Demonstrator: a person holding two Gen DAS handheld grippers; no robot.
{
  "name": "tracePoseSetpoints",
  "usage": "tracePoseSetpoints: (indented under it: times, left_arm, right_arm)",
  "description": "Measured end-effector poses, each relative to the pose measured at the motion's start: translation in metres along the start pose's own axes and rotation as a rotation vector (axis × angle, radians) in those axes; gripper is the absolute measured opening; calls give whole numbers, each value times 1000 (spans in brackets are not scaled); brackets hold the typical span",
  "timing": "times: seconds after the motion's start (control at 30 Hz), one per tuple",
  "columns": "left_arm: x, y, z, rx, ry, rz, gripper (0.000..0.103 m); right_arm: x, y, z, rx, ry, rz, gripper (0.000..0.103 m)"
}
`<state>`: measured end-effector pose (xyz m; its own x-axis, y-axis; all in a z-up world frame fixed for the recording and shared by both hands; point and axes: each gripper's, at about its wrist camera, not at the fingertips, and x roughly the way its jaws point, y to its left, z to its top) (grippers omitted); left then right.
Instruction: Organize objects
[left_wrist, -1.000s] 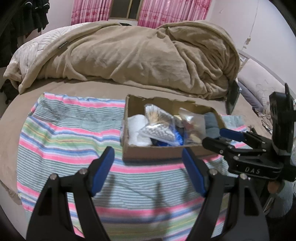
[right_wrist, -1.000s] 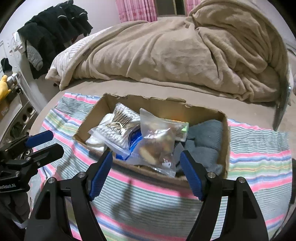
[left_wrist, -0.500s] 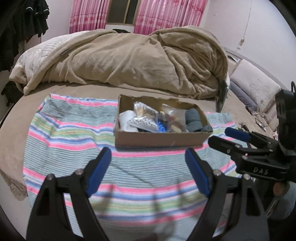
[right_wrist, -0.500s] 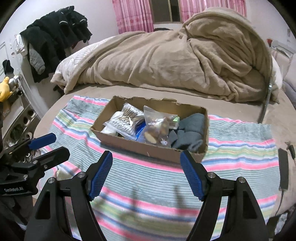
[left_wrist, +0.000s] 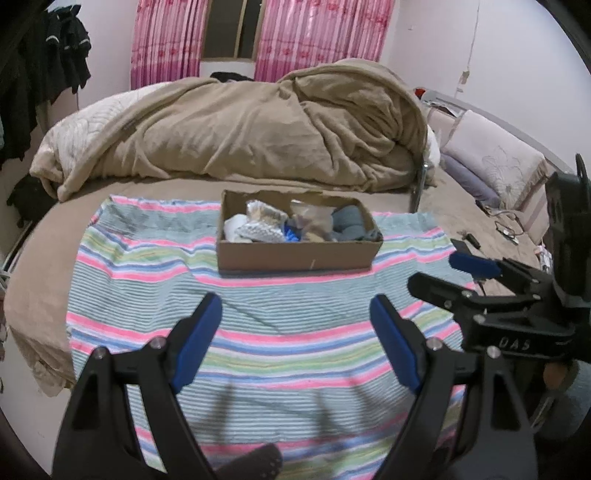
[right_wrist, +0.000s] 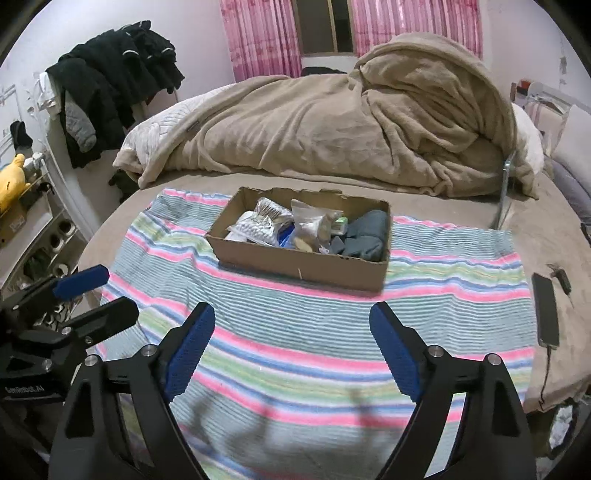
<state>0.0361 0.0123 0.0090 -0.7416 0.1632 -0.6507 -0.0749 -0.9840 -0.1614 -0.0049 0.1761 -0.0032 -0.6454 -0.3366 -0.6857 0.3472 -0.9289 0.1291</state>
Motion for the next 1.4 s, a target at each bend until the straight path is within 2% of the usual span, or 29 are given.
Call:
tracePoseSetpoints:
  times: [0.1, 0.33, 1.4]
  left_arm:
    - [-11, -1, 1, 13, -21, 4, 96]
    - [-32, 4, 0, 3, -56, 21, 100]
    - [-25, 3, 4, 5, -20, 27, 100]
  right_arm:
    - [-13, 2, -5, 2, -9, -4, 88]
    - [-29, 7, -12, 0, -19, 9, 88]
    - [-27, -6, -8, 20, -20, -2, 88]
